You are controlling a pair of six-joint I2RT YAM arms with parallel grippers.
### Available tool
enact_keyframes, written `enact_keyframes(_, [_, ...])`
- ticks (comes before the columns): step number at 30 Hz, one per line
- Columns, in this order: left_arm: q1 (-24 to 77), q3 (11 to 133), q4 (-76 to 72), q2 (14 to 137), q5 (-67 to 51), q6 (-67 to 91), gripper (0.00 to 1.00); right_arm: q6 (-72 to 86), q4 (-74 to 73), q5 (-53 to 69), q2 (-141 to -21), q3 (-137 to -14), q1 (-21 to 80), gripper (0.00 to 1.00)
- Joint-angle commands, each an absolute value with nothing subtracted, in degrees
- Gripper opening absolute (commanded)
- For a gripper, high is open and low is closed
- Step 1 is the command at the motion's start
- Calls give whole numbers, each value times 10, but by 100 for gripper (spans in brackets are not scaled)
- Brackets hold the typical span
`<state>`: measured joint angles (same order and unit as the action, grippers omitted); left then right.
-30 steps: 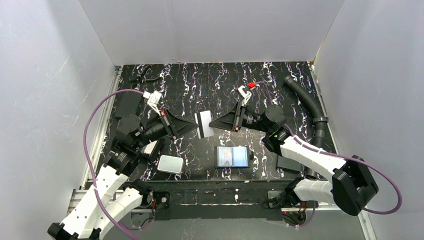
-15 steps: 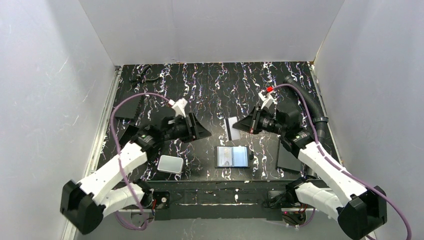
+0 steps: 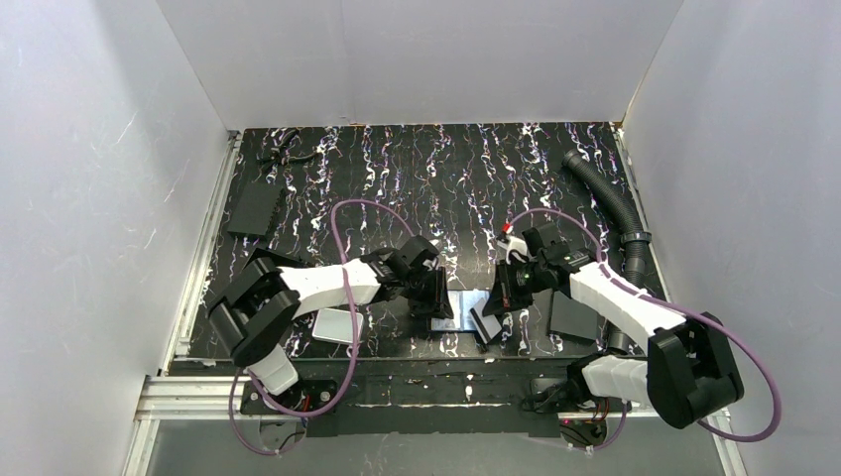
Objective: Put the credit cards into the card holder
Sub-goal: Turn over the card slot in the card holder.
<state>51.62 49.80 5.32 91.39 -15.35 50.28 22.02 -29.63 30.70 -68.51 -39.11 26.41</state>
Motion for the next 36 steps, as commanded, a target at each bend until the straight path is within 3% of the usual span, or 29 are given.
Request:
enact_keyframes(1, [529, 539, 57, 930, -126, 481, 25, 219, -236, 366, -696, -361, 236, 1])
enact_keyframes(5, [529, 543, 88, 933, -100, 460, 25, 222, -181, 432, -717, -335, 219, 1])
enact_keyframes(36, [528, 508, 87, 972, -86, 470, 19, 244, -14, 475, -826, -302, 193, 1])
